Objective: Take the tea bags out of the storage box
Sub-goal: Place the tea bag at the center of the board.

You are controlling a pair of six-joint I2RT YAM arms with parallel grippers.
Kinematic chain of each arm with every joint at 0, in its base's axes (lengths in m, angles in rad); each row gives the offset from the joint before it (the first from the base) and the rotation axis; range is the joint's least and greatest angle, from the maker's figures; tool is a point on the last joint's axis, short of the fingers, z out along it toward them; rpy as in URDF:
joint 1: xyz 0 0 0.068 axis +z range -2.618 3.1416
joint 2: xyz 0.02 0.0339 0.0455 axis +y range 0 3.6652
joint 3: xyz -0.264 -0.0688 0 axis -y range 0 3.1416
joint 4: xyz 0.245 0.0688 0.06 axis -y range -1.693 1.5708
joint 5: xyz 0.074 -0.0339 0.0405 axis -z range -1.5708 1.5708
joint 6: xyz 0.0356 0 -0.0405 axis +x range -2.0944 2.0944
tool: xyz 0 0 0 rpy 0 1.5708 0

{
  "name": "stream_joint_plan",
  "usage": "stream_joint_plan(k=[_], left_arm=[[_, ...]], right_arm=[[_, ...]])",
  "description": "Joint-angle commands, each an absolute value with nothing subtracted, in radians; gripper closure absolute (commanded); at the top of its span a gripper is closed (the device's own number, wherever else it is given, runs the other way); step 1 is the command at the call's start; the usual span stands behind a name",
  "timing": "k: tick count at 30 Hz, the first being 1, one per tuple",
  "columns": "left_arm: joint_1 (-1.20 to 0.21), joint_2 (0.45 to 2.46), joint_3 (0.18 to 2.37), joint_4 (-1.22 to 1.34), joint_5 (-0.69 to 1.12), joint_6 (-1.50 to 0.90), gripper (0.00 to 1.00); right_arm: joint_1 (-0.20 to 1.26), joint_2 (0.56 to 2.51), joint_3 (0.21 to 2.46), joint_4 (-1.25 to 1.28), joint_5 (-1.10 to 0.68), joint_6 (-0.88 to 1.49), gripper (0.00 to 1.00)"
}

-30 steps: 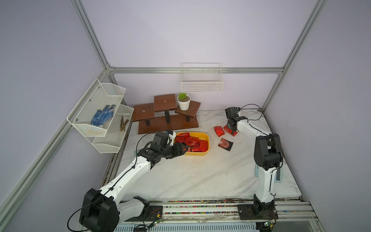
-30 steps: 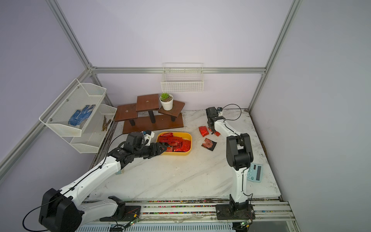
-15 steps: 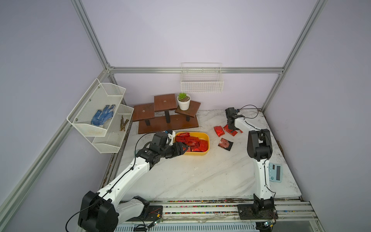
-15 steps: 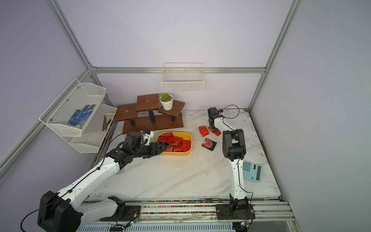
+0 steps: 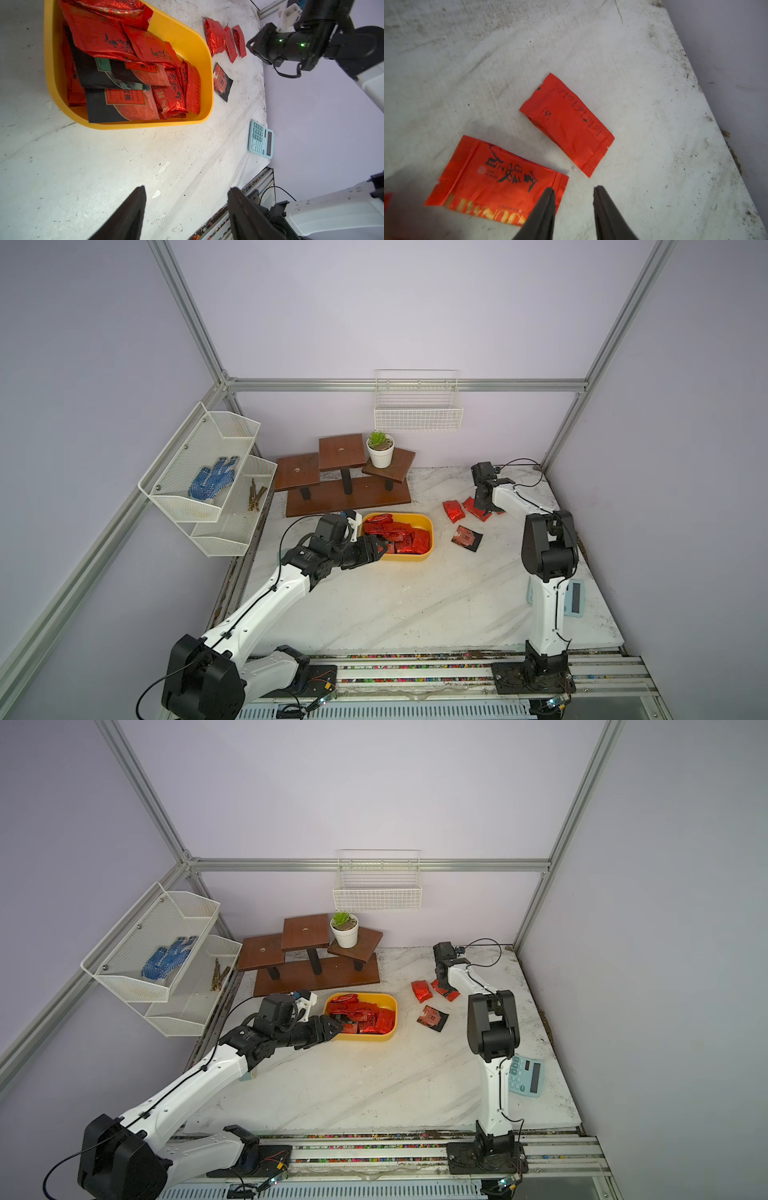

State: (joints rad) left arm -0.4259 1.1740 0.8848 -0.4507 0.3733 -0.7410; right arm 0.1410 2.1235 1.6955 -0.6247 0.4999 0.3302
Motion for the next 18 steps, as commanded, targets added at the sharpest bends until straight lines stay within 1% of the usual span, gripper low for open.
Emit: stream_joint_plan(k=[1, 5, 8, 13, 18], left_arm=[[-0.428, 1.141, 0.923, -0.472, 0.332, -0.728, 0.34], [-0.423, 1.136, 0.940, -0.496, 0.306, -0.713, 0.34], [-0.413, 1.141, 0.957, -0.514, 0.300, -0.702, 0.34], [-0.374, 1.150, 0.974, -0.532, 0.302, -0.686, 0.33], [-0.302, 1.158, 0.980, -0.532, 0.339, -0.669, 0.33]], right_arm=[[0.165, 1.931, 1.578, -0.486, 0.393, 0.325, 0.64], [0.210, 1.759, 1.411, -0.368, 0.240, 0.255, 0.62], [0.247, 1.677, 1.328, -0.307, 0.146, 0.224, 0.60], [0.334, 1.614, 1.266, -0.271, -0.023, 0.132, 0.58], [0.452, 1.598, 1.261, -0.273, -0.099, 0.039, 0.58]])
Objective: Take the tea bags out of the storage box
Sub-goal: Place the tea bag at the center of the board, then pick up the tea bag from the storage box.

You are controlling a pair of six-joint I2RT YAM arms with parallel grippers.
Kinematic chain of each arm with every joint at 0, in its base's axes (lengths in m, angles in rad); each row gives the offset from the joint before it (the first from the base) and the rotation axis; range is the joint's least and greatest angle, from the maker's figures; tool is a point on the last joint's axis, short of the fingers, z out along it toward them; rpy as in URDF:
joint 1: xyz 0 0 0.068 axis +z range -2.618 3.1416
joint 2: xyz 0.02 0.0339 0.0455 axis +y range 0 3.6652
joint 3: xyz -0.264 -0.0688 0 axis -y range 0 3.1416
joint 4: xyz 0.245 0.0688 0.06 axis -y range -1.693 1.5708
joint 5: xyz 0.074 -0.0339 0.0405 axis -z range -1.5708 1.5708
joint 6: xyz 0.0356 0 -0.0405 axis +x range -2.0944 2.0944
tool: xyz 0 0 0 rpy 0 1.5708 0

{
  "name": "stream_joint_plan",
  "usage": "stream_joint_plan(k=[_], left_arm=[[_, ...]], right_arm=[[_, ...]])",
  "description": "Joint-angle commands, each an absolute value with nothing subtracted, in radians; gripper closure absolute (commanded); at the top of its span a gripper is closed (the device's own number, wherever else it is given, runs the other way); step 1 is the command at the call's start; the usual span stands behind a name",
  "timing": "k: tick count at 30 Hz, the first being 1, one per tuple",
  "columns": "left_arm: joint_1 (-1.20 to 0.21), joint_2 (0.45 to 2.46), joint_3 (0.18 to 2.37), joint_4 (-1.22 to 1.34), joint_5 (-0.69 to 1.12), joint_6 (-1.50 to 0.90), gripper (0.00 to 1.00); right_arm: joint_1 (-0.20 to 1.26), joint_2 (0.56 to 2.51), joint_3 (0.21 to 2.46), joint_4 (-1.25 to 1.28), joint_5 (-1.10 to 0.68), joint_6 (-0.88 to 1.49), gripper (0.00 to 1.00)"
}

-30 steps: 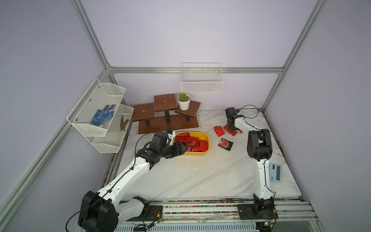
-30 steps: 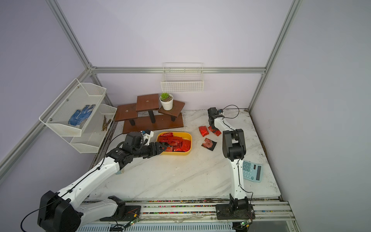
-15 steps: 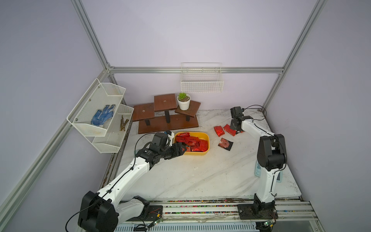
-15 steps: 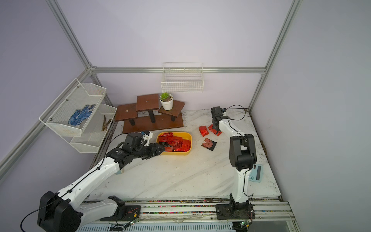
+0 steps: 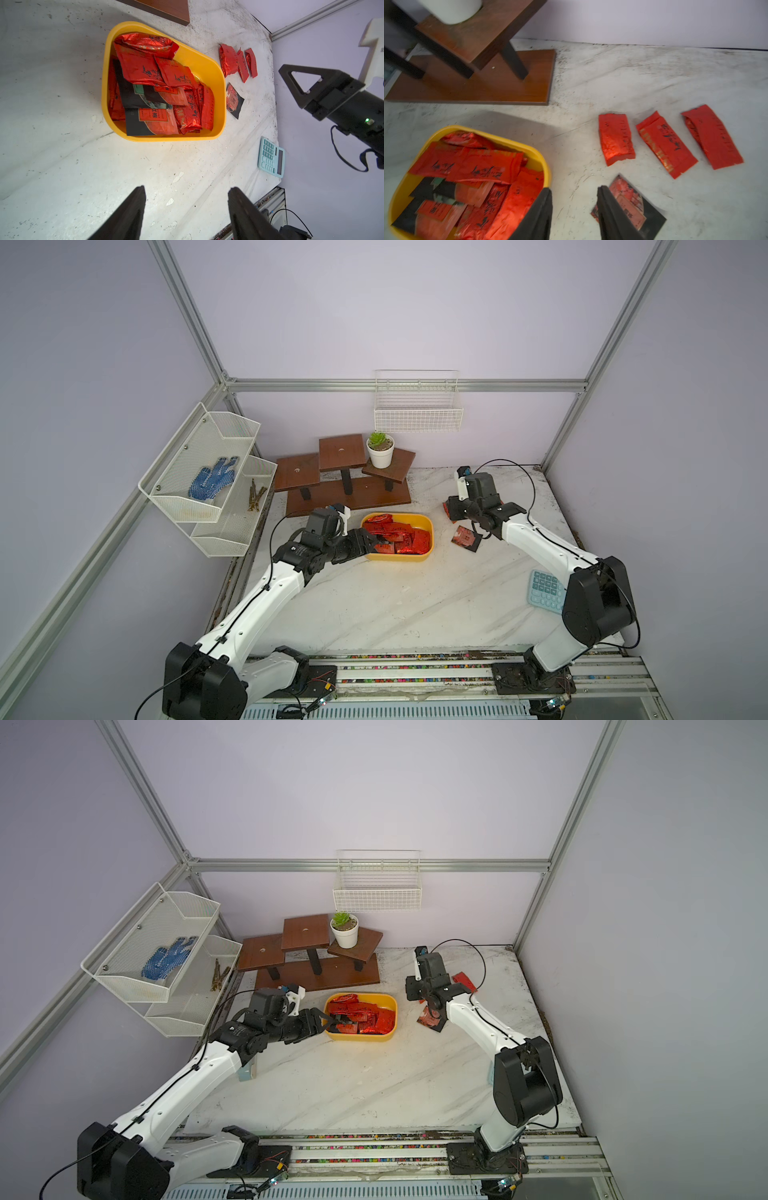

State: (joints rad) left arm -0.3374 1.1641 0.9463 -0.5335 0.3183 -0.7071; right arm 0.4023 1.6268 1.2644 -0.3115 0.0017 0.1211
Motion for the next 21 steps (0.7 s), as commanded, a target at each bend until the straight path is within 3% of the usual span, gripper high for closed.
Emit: stream_joint_plan(k=[1, 8, 21], left_arm=[[-0.285, 1.160, 0.980, -0.534, 0.350, -0.667, 0.33], [-0.179, 1.185, 0.976, -0.528, 0.398, -0.649, 0.32], [-0.100, 1.226, 0.928, -0.446, 0.521, -0.672, 0.33]], right_arm=[[0.469, 1.598, 1.263, -0.273, -0.123, 0.027, 0.58], [0.573, 1.675, 1.315, -0.342, -0.202, -0.063, 0.59], [0.708, 1.887, 1.410, -0.406, 0.059, -0.166, 0.63]])
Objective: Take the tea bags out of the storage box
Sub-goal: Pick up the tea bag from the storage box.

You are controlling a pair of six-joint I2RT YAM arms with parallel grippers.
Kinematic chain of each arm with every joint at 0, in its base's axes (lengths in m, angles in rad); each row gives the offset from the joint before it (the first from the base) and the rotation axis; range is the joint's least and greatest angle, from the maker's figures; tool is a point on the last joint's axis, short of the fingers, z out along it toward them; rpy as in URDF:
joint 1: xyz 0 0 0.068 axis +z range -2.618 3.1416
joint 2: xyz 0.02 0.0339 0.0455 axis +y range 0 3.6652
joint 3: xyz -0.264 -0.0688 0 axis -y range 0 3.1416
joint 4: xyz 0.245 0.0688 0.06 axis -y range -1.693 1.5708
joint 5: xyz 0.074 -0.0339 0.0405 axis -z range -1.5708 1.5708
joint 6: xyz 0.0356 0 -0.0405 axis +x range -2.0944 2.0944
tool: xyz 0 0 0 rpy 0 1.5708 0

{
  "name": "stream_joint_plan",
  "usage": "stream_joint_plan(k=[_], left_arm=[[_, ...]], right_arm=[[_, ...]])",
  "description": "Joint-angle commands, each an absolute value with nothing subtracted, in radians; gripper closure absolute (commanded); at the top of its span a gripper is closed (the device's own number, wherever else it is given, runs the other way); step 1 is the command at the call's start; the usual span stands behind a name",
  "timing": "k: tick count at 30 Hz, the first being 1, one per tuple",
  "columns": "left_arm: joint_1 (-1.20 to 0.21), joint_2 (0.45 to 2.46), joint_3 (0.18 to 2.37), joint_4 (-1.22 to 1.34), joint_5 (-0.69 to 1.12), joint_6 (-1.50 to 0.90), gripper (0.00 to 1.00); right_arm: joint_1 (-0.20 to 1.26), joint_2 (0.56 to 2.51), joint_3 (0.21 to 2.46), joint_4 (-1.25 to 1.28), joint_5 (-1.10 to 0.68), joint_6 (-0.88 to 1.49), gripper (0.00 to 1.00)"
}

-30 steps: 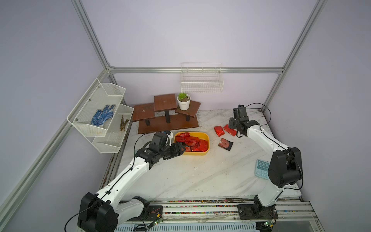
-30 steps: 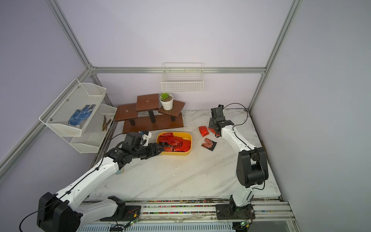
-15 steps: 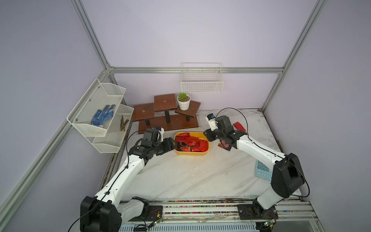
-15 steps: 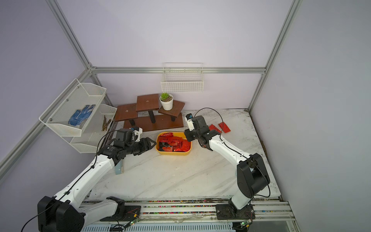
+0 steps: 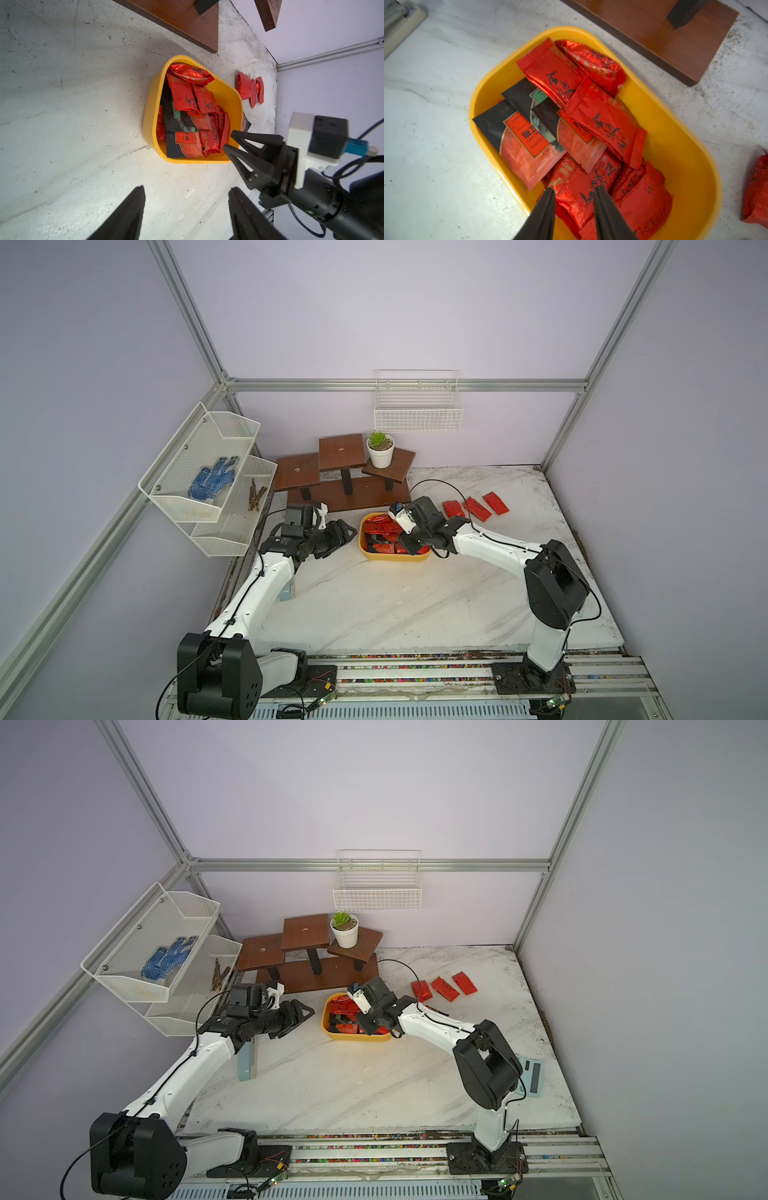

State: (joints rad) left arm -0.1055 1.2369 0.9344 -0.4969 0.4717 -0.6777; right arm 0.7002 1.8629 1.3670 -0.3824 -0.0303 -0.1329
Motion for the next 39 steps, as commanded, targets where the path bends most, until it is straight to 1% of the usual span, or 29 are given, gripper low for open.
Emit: stream_joint_plan(k=[1, 13, 21, 24, 26, 32, 33, 39], left_arm=[[-0.100, 1.225, 0.928, -0.447, 0.524, -0.672, 0.33], [-0.098, 1.204, 0.925, -0.453, 0.529, -0.671, 0.33], [-0.098, 1.200, 0.907, -0.448, 0.531, -0.674, 0.33], [-0.098, 1.196, 0.901, -0.446, 0.531, -0.679, 0.33], [-0.098, 1.194, 0.897, -0.445, 0.533, -0.682, 0.33], [-0.098, 1.188, 0.887, -0.440, 0.535, -0.687, 0.33], [-0.098, 1.187, 0.887, -0.440, 0.535, -0.688, 0.33], [-0.098, 1.182, 0.884, -0.439, 0.535, -0.690, 0.33]], right_arm=[[0.713, 1.903, 1.418, -0.407, 0.075, -0.168, 0.63], [0.733, 2.043, 1.543, -0.414, 0.209, -0.170, 0.64], [0.736, 2.103, 1.594, -0.417, 0.231, -0.178, 0.64], [0.738, 2.114, 1.598, -0.407, 0.251, -0.176, 0.69], [0.737, 2.121, 1.601, -0.400, 0.263, -0.175, 0.74], [0.737, 2.125, 1.605, -0.384, 0.281, -0.166, 0.99], [0.737, 2.123, 1.605, -0.383, 0.282, -0.165, 1.00], [0.737, 2.089, 1.602, -0.397, 0.255, -0.142, 1.00]])
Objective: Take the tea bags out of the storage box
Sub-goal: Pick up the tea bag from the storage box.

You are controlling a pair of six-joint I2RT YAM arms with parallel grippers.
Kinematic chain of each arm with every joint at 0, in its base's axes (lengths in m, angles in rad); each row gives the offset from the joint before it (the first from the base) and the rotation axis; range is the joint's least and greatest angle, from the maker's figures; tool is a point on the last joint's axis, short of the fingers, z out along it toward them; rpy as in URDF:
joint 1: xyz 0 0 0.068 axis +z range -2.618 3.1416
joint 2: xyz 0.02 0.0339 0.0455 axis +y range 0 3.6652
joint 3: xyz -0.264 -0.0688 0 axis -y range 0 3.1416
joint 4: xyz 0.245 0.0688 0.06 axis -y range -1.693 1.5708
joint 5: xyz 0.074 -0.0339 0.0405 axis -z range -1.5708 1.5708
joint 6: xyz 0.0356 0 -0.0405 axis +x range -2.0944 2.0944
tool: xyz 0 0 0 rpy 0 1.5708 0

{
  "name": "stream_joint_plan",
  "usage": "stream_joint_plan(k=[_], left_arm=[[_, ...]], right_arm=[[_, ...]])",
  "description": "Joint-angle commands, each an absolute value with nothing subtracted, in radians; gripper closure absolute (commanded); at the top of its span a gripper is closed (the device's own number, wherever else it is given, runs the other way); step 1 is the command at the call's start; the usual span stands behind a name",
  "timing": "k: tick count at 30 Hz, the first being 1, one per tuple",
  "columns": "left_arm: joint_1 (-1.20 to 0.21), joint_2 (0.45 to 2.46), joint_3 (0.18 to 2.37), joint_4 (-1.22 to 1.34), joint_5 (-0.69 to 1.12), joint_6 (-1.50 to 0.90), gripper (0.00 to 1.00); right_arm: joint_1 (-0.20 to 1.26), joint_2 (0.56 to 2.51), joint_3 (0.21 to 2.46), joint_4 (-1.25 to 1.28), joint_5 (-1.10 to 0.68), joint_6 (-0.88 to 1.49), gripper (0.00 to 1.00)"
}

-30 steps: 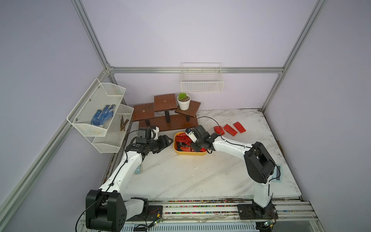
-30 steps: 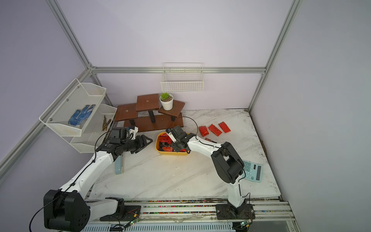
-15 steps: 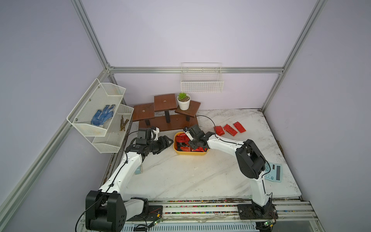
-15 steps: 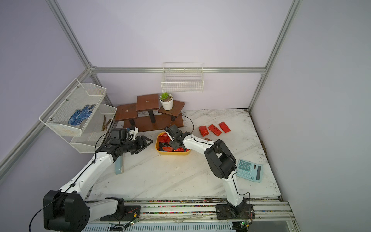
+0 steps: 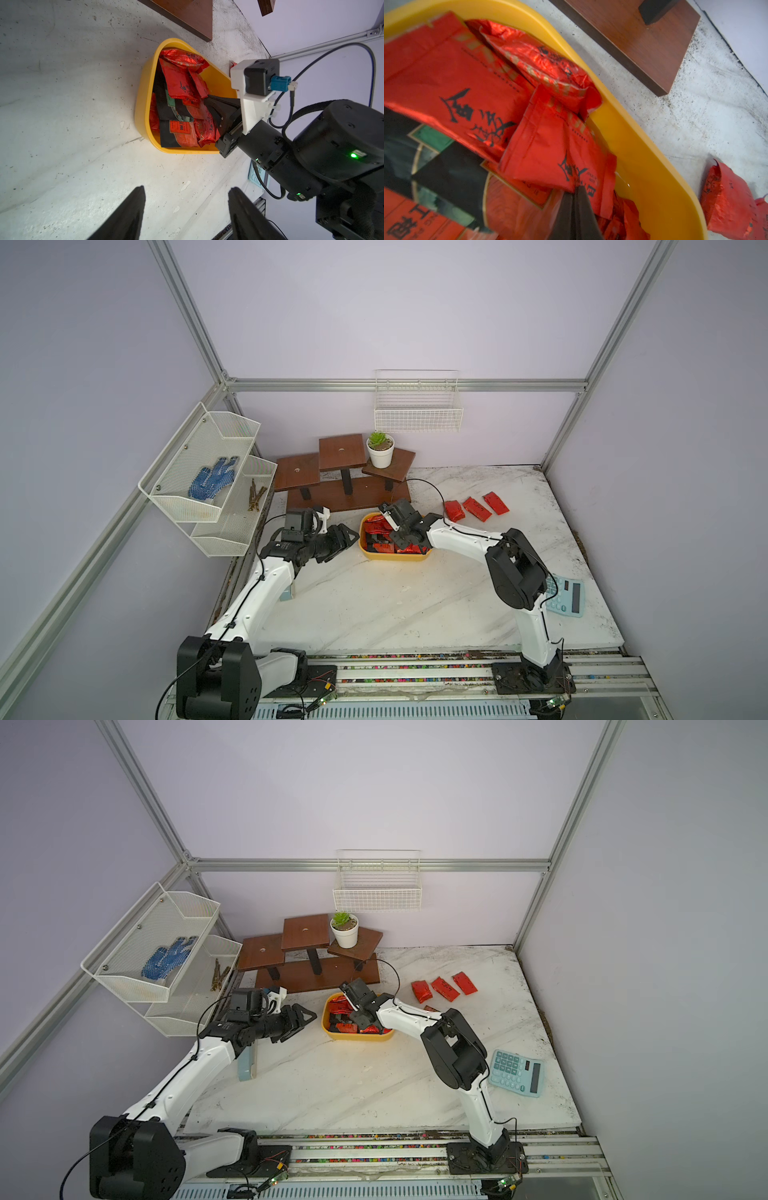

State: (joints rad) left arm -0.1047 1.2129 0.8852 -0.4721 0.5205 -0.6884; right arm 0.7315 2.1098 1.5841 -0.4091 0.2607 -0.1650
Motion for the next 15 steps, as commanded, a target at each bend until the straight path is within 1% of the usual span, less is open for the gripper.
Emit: stream_joint_plan(k=[1, 15], left_arm=[[-0.098, 1.180, 0.884, -0.439, 0.536, -0.690, 0.33], [-0.110, 1.162, 0.889, -0.439, 0.540, -0.693, 0.34]], right_arm=[[0.737, 2.074, 1.596, -0.397, 0.242, -0.137, 1.00], [0.736, 1.813, 1.436, -0.395, 0.158, -0.057, 1.00]])
